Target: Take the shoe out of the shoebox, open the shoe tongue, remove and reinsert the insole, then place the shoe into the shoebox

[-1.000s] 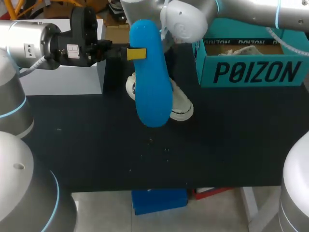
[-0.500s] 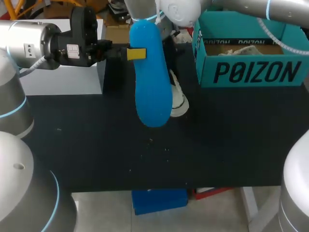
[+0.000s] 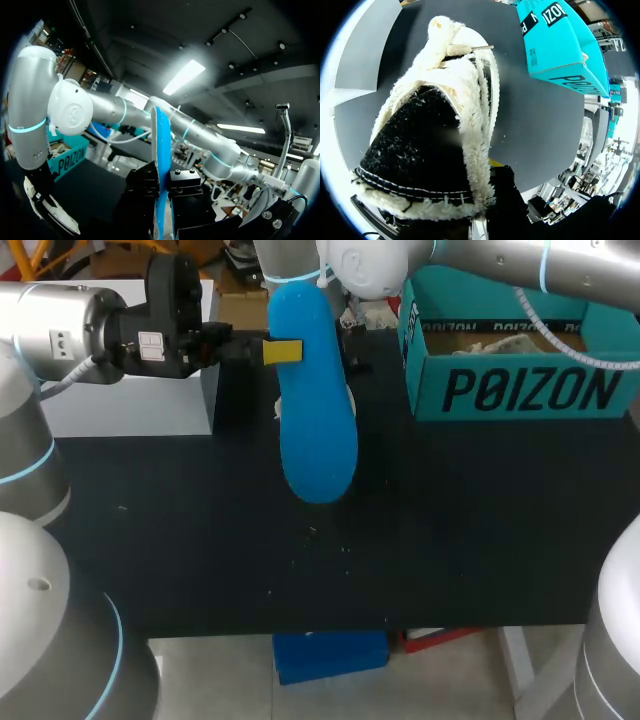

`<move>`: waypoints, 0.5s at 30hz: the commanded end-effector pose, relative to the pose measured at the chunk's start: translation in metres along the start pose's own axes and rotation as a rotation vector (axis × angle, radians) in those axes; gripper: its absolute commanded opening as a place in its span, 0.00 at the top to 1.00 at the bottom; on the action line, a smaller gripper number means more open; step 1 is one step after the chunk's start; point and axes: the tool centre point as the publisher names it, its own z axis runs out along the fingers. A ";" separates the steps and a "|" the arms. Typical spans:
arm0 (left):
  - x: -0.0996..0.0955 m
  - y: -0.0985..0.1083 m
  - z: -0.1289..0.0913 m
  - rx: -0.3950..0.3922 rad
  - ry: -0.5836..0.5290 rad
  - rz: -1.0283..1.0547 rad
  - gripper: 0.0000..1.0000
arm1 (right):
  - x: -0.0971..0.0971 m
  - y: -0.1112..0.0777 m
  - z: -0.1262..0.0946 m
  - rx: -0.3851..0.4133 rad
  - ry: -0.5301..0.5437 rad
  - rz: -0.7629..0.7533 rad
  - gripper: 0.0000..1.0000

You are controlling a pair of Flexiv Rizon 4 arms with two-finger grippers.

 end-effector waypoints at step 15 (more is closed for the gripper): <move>0.000 0.002 0.001 0.002 -0.002 0.001 1.00 | 0.012 -0.018 0.036 -0.028 0.032 -0.005 1.00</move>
